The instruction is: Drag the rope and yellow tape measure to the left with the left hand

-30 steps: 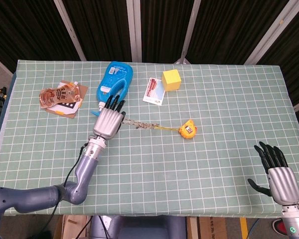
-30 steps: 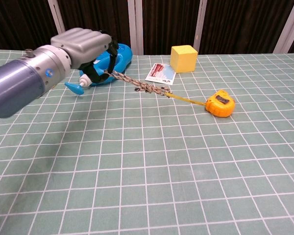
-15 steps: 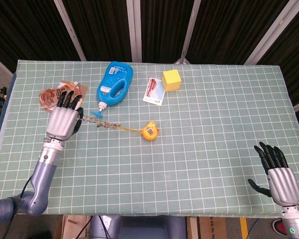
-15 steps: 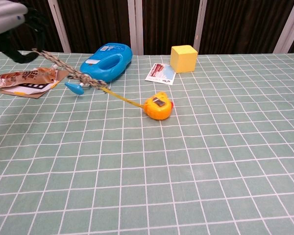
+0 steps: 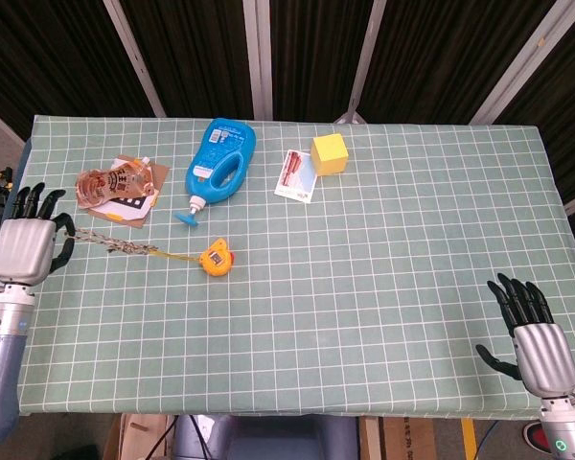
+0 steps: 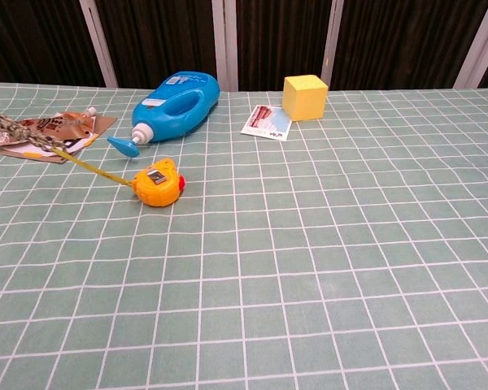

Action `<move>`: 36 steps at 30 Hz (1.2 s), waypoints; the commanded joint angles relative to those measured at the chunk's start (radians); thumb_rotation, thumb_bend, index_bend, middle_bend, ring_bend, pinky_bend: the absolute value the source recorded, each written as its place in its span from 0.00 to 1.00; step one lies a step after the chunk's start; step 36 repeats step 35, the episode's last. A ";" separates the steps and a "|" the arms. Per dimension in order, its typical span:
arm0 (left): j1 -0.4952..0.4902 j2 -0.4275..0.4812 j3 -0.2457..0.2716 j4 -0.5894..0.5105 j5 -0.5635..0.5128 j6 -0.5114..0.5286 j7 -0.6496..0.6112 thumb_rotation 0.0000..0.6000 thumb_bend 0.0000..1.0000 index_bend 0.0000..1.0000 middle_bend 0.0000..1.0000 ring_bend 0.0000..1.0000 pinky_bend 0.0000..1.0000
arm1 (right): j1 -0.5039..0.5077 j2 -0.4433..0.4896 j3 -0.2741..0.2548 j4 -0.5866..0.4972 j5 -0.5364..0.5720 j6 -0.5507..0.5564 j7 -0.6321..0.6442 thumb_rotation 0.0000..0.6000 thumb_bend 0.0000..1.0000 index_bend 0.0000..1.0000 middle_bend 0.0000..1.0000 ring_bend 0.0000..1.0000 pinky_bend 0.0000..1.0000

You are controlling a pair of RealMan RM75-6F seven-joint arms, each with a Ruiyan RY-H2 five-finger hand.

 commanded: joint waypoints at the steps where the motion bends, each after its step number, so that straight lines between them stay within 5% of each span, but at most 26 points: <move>1: 0.024 0.015 -0.001 0.033 -0.003 0.005 -0.032 1.00 0.53 0.55 0.14 0.00 0.00 | 0.000 0.000 0.000 -0.001 0.002 -0.001 -0.001 1.00 0.22 0.00 0.00 0.00 0.00; 5: 0.045 0.019 0.003 0.060 -0.011 -0.008 -0.065 1.00 0.49 0.47 0.09 0.00 0.00 | 0.000 0.000 -0.001 0.000 0.004 -0.004 0.000 1.00 0.22 0.00 0.00 0.00 0.00; 11: 0.075 0.030 0.017 0.045 0.014 -0.020 -0.110 1.00 0.22 0.25 0.01 0.00 0.00 | 0.001 0.002 0.000 -0.003 0.007 -0.009 -0.004 1.00 0.22 0.00 0.00 0.00 0.00; 16: 0.121 0.028 0.028 0.011 0.039 0.012 -0.171 1.00 0.15 0.11 0.00 0.00 0.00 | 0.000 0.003 -0.002 -0.002 0.005 -0.009 -0.003 1.00 0.22 0.00 0.00 0.00 0.00; 21: 0.210 0.043 0.100 -0.079 0.151 0.097 -0.241 1.00 0.06 0.02 0.00 0.00 0.00 | 0.003 0.004 -0.003 -0.002 0.003 -0.014 -0.005 1.00 0.22 0.00 0.00 0.00 0.00; 29: 0.346 0.051 0.230 -0.119 0.344 0.242 -0.253 1.00 0.02 0.00 0.00 0.00 0.00 | 0.005 0.002 -0.005 0.002 -0.013 -0.007 -0.013 1.00 0.22 0.00 0.00 0.00 0.00; 36: 0.386 0.044 0.242 -0.097 0.408 0.289 -0.229 1.00 0.02 0.00 0.00 0.00 0.00 | 0.004 0.002 -0.010 0.006 -0.018 -0.008 -0.018 1.00 0.22 0.00 0.00 0.00 0.00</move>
